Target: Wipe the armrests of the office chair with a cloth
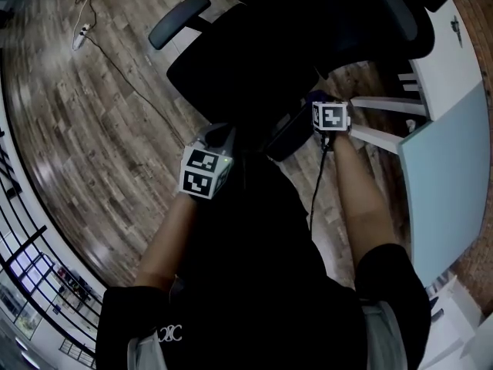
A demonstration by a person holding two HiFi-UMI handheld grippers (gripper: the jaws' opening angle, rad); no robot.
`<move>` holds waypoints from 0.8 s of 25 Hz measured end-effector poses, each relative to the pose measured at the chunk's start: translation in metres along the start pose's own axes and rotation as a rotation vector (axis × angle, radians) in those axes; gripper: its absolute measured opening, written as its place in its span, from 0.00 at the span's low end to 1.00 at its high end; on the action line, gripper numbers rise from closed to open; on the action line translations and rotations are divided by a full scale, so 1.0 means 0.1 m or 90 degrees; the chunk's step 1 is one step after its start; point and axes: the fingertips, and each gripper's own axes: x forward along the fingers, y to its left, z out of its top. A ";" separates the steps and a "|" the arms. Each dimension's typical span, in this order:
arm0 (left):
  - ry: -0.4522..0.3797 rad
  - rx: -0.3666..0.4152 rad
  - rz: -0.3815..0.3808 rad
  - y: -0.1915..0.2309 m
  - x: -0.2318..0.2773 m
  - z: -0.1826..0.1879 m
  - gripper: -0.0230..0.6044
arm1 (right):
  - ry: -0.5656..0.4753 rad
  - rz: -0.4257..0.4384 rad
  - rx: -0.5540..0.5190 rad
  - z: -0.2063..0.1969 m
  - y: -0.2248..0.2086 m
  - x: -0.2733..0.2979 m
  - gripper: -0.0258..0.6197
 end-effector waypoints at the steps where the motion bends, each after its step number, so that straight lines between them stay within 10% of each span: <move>1: -0.002 0.002 0.000 0.01 -0.01 0.02 0.05 | 0.014 0.001 -0.011 -0.04 0.05 0.00 0.18; 11: -0.001 0.004 0.009 0.02 -0.04 0.01 0.05 | -0.013 0.058 -0.163 -0.05 0.84 0.00 0.18; 20: -0.024 -0.005 0.015 -0.04 -0.01 0.06 0.05 | -0.016 0.139 -0.139 -0.38 1.40 -0.21 0.18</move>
